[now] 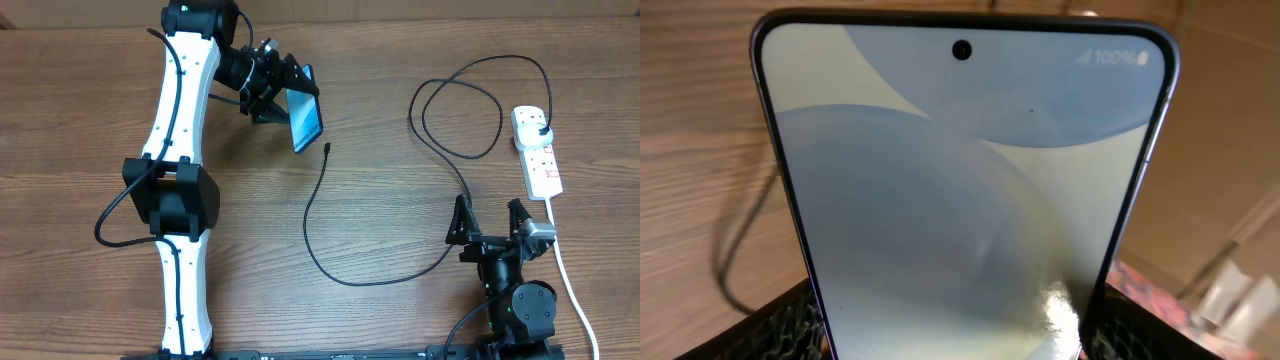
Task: Plug charger to phone and switch on socket
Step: 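Lift the phone with the left gripper and carry it rightward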
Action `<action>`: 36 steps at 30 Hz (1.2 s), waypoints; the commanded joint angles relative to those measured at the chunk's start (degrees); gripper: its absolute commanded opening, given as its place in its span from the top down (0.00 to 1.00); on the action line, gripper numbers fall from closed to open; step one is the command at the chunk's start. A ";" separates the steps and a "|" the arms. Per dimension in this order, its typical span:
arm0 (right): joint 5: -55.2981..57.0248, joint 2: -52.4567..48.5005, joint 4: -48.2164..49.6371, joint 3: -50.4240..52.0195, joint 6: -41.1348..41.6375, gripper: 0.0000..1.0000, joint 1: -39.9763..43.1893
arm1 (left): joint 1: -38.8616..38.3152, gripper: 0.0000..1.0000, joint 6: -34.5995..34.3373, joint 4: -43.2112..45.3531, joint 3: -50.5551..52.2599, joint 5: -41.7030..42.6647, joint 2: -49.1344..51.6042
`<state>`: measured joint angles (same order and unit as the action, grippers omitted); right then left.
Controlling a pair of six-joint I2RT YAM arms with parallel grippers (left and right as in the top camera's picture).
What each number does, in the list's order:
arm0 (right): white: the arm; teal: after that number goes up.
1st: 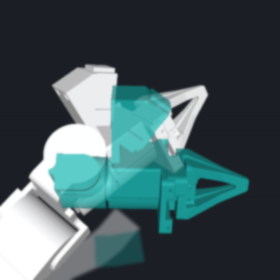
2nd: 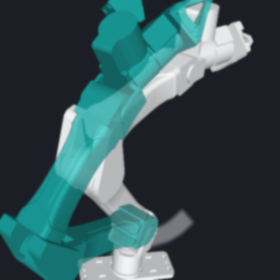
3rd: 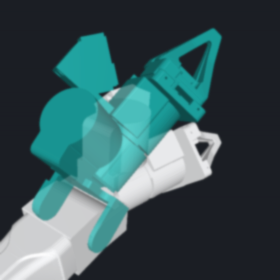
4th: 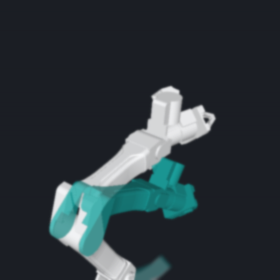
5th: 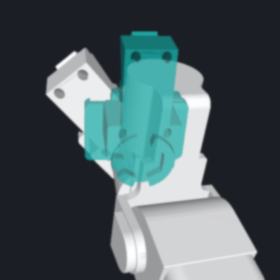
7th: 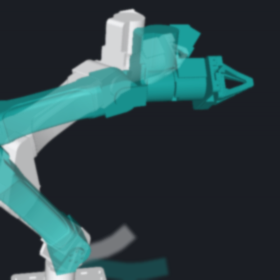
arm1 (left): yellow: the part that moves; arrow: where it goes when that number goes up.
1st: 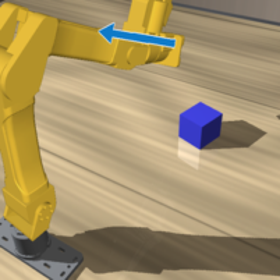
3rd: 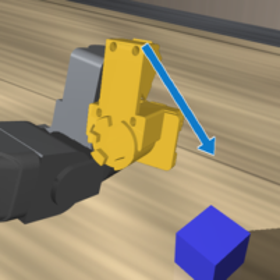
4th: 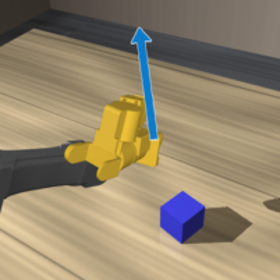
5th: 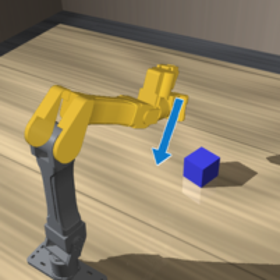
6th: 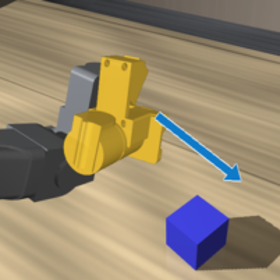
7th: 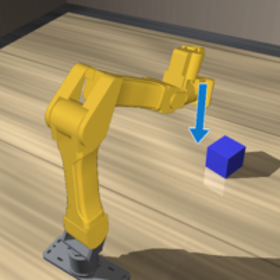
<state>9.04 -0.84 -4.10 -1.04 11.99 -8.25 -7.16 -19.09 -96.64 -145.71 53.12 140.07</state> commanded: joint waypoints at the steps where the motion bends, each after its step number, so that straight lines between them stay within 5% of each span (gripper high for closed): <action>1: 0.50 0.68 0.28 0.57 -0.20 0.00 0.28 | -0.39 0.42 0.68 -0.17 -1.73 8.31 -0.50; 13: 0.50 0.68 0.28 0.57 -0.20 0.00 0.28 | -0.39 0.37 -0.02 -0.20 -1.73 8.41 -0.50; 19: 0.50 0.68 0.28 0.57 -0.20 0.00 0.28 | -0.39 0.38 -9.03 -0.17 -1.73 8.44 -0.50; 26: 0.50 0.68 0.31 0.57 -0.20 0.00 0.28 | -0.94 0.24 -17.46 -0.17 -1.73 8.46 -0.50; 36: 0.50 0.68 0.28 0.57 -0.20 0.00 0.28 | -3.04 0.31 -20.98 -0.15 -1.73 15.65 -0.50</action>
<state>9.04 -0.84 -4.10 -1.04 11.97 -8.23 -9.41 -37.91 -96.64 -145.71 62.04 140.07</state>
